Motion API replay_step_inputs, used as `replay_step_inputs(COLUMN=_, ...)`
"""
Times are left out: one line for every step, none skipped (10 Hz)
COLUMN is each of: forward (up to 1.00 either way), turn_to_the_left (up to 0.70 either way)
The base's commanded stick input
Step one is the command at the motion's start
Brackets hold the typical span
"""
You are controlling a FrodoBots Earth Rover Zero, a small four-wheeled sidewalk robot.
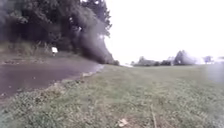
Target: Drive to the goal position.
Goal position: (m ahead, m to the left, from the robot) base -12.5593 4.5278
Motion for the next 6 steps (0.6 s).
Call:
replay_step_inputs(forward=0.00, turn_to_the_left=0.45)
replay_step_inputs(forward=0.00, turn_to_the_left=0.45)
replay_step_inputs(forward=0.00, turn_to_the_left=0.45)
replay_step_inputs(forward=0.00, turn_to_the_left=0.45)
replay_step_inputs(forward=0.00, turn_to_the_left=0.45)
replay_step_inputs(forward=0.00, turn_to_the_left=0.45)
